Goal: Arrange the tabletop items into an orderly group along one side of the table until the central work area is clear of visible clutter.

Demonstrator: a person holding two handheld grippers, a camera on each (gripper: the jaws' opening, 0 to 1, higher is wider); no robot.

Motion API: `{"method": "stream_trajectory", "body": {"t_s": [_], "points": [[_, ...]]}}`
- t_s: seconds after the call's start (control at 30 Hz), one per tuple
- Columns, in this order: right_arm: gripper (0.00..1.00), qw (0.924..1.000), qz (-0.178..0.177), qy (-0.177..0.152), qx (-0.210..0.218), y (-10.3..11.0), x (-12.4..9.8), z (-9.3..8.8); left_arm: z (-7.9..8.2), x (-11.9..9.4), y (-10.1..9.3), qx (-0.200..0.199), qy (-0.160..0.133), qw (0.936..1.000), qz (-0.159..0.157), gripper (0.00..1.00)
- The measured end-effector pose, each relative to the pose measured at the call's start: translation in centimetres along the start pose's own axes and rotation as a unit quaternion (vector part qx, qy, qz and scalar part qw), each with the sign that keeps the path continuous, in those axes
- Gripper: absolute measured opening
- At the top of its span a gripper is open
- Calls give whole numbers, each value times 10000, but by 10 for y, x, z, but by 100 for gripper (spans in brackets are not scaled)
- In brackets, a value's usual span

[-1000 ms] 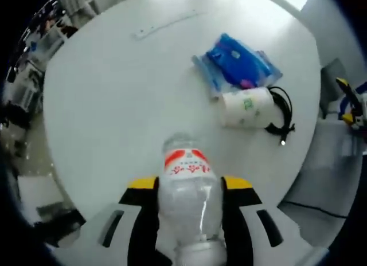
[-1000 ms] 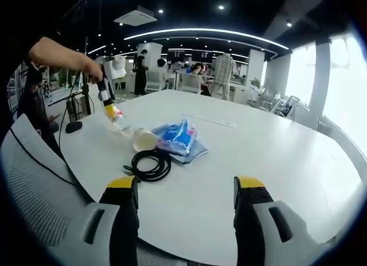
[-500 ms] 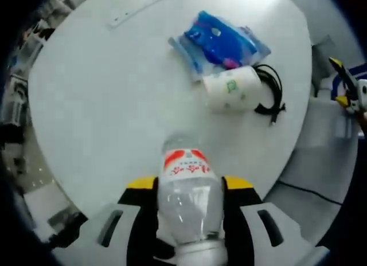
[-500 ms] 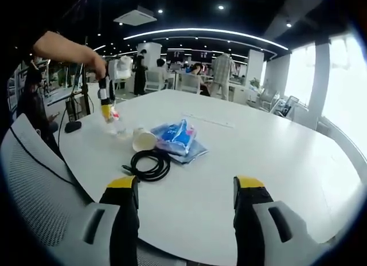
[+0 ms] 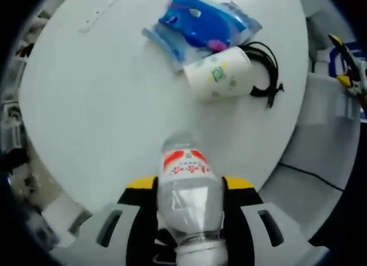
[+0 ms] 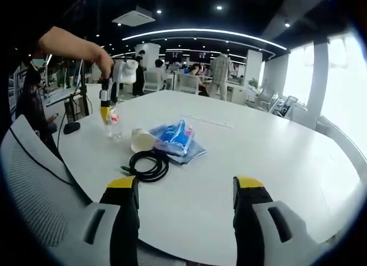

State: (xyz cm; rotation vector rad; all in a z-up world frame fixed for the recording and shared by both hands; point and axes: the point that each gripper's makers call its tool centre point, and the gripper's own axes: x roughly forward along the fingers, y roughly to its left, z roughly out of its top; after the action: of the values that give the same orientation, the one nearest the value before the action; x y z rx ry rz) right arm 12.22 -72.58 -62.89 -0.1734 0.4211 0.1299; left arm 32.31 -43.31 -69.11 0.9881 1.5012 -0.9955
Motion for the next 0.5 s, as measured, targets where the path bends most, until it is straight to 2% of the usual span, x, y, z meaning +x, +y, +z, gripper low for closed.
{"method": "stream_trajectory", "body": {"t_s": [0.1, 0.23, 0.43, 0.5], "points": [[66, 10000, -2, 3, -9, 0, 0, 0, 3, 0, 0, 186, 30, 9998, 27, 41], [66, 10000, -18, -1, -8, -1, 0, 0, 4, 0, -1, 251, 218, 9994, 44, 41], [65, 10000, -76, -23, 14, -3, -1, 1, 15, 2, 1, 528, 262, 9980, 222, 42], [65, 10000, -85, -37, 25, -4, -1, 1, 13, 3, 2, 561, 362, 9973, 296, 42]]}}
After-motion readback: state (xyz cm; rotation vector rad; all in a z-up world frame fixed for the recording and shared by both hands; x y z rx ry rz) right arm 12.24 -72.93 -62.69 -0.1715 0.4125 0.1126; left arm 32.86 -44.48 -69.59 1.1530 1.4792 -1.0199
